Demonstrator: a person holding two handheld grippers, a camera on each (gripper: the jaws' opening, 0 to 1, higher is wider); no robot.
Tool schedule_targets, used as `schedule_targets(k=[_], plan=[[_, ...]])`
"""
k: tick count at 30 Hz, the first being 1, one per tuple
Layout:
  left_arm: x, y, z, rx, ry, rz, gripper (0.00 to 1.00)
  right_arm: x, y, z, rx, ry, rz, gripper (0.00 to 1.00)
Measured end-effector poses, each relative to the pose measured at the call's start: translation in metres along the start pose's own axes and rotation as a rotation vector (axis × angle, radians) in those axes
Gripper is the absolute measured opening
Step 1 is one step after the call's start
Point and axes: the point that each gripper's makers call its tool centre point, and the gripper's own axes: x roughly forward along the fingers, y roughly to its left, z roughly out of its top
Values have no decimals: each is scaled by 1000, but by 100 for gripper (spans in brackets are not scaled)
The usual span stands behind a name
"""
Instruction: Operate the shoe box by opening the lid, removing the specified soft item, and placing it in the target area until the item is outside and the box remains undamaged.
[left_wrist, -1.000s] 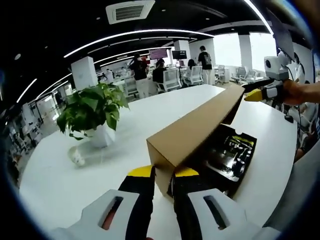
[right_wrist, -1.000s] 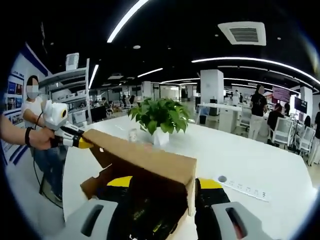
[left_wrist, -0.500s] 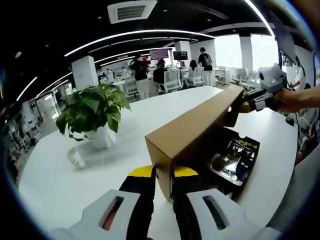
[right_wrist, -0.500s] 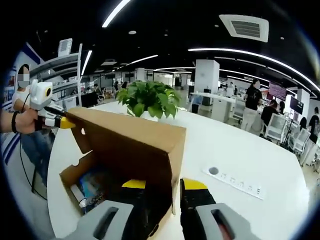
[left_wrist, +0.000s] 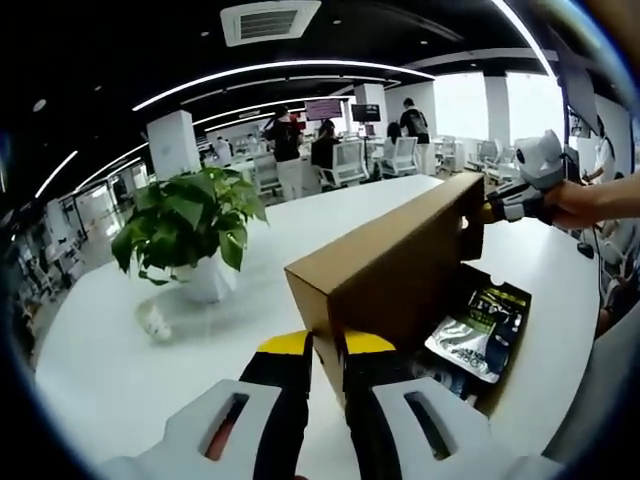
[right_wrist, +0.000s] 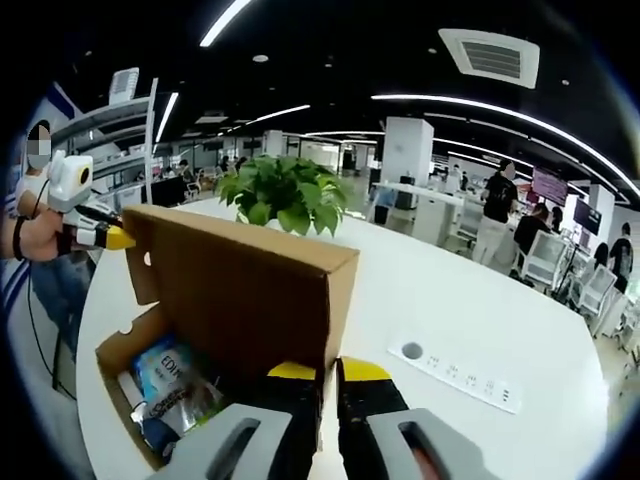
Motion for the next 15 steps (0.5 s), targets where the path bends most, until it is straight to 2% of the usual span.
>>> schedule_targets(k=[15], plan=[[27,20,5,-13,16,6,7,23,-11,2,2,27,6,0]])
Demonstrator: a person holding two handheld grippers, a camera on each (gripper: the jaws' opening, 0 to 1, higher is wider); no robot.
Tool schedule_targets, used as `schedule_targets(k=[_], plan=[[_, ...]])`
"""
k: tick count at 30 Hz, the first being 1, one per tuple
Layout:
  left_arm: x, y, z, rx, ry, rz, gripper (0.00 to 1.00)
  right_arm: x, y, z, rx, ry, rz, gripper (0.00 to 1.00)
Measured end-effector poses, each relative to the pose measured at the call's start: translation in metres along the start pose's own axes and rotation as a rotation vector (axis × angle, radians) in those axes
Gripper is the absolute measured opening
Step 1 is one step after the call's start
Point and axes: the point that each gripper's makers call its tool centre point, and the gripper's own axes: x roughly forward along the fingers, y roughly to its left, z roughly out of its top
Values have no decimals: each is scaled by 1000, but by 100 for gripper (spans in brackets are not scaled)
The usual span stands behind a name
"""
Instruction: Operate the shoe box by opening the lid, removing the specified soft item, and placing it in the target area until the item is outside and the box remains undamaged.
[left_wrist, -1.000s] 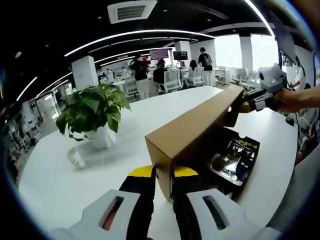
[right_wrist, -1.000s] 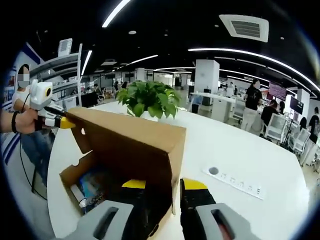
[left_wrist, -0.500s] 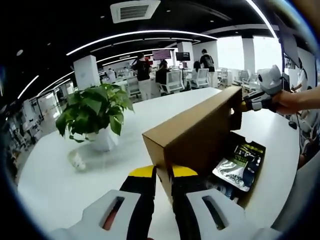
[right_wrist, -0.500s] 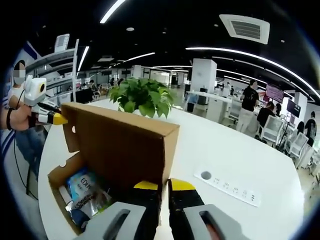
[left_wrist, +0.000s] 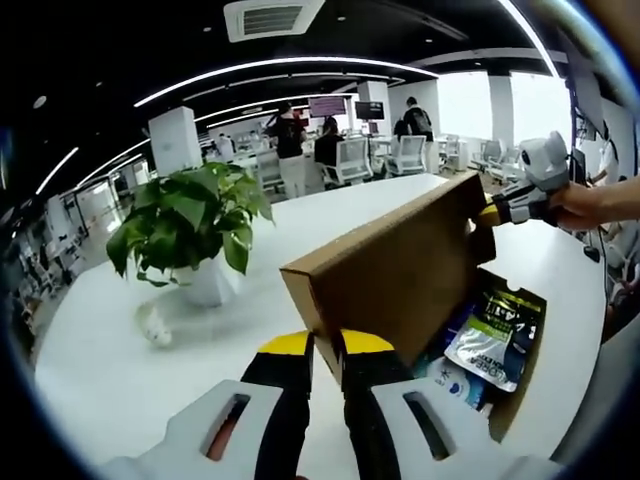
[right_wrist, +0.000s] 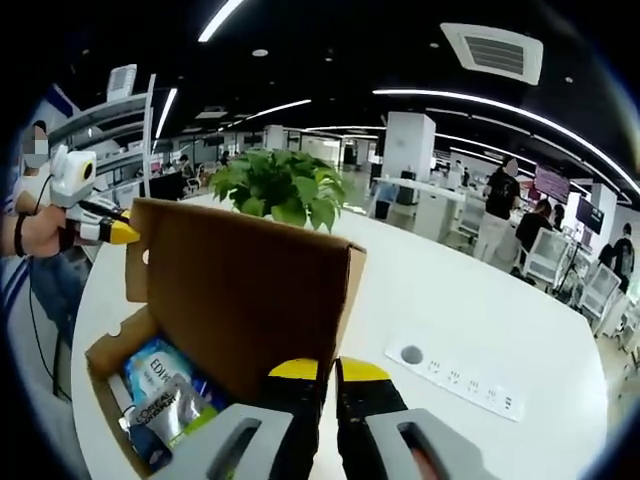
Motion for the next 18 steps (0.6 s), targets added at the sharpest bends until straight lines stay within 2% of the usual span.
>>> schedule_targets(k=[18], plan=[[35,19,-3,-41,32,-3,7,29,-12,-7,6,54,5,0]])
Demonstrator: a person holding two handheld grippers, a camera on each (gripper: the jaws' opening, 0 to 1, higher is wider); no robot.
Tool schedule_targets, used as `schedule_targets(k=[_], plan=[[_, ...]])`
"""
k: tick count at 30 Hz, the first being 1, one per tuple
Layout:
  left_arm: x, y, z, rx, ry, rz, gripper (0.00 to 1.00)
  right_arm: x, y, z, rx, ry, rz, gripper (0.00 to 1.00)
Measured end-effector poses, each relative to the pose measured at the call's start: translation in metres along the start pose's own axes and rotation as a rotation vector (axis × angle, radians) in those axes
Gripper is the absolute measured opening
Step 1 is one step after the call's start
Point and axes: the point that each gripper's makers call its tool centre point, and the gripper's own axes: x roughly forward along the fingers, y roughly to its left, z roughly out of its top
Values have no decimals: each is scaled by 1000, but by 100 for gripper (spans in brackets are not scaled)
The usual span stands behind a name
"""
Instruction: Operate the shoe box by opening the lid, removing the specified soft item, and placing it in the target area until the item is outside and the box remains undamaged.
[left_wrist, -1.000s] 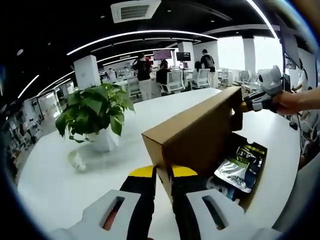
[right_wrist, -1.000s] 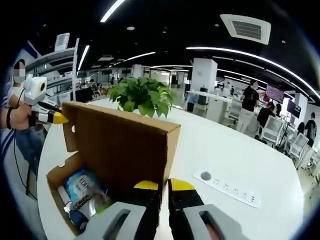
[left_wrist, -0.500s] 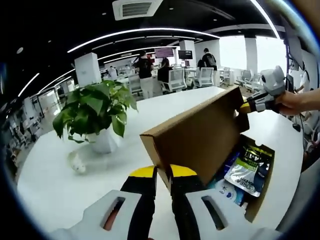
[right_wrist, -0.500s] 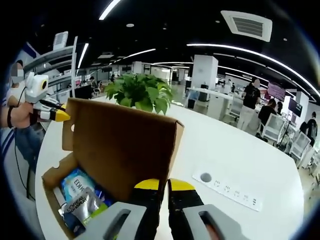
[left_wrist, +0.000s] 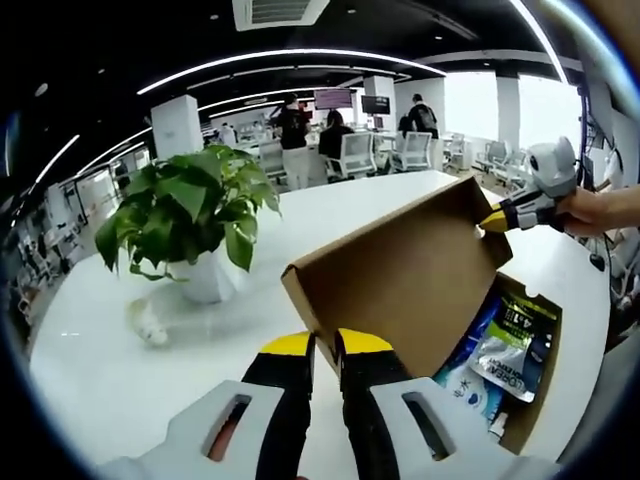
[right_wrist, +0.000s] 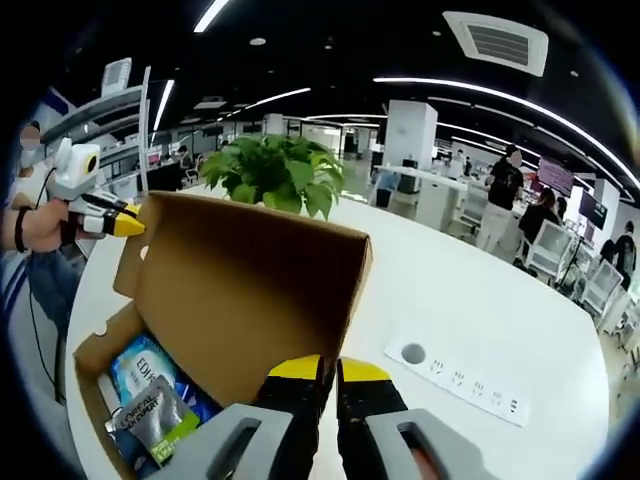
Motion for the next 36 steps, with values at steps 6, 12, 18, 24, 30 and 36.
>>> schedule_targets(k=[6,12,18,24,30,36], plan=[[10,5,-3,-15,14,1,6,9,-3,-3,-6,21,4,0],[25,13,-7,-30,34,1,6,17,-5,-6,7,37,6,0],[37,19,-11,-63,48,7,6,24,-6,-9,2,52,1,0],[44,21,-17,-73,66,7,6,32,-7,-13,-3,75,5,1],[50,23,-22,-79,82,5,6,43,-11,-18,-4,92,6,1],[58,25,-30,-89,105,6,6,50,-10,-23,2,115,5,2]])
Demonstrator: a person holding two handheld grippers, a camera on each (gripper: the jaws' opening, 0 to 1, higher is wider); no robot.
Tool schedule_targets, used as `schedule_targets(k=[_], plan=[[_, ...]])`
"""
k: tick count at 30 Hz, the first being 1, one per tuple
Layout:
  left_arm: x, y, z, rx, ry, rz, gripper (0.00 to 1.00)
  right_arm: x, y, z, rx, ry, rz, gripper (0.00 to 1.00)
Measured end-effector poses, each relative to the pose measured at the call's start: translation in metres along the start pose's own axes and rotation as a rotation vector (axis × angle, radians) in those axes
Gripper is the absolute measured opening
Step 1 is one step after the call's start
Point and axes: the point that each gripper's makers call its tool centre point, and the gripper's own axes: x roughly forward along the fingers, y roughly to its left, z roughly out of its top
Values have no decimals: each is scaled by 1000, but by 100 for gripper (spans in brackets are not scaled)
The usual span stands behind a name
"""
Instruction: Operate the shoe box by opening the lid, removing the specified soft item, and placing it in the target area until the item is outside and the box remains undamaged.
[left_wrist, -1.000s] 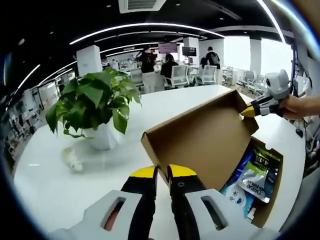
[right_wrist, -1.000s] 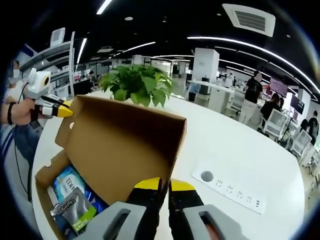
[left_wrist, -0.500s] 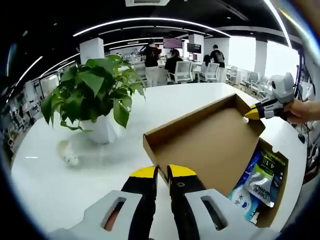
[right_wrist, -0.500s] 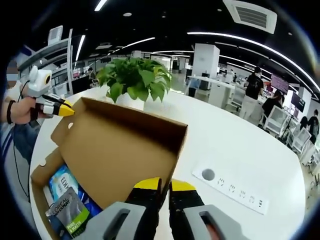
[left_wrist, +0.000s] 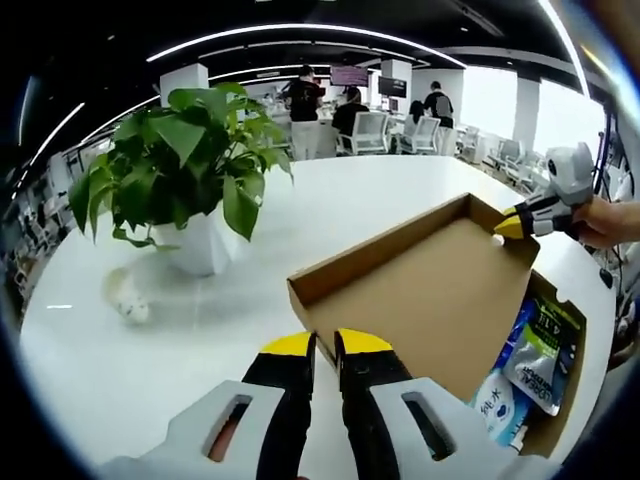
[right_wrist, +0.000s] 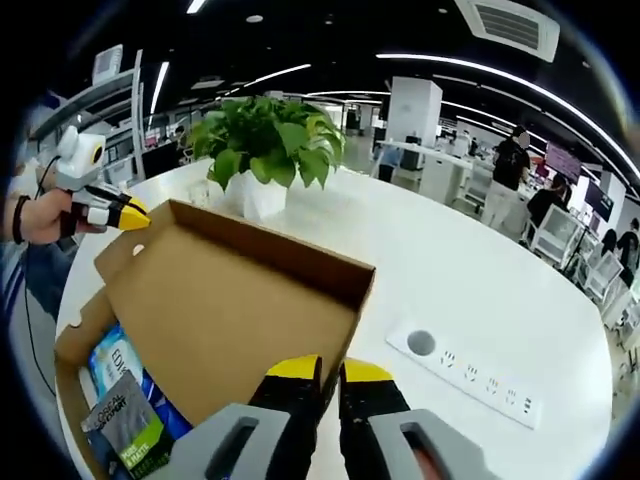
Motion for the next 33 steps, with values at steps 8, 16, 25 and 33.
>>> schedule_targets(k=[8,16,25,33], plan=[[16,9,-8,-14,24,-2,6,7,1,-7,2,27,2,3],[19,8,-12,-27,42,-3,6,15,-3,-11,8,48,7,2],[20,3,-17,-35,63,3,6,15,-3,-15,23,60,6,2],[21,-1,-23,-56,82,12,5,15,-2,-18,38,78,3,2]])
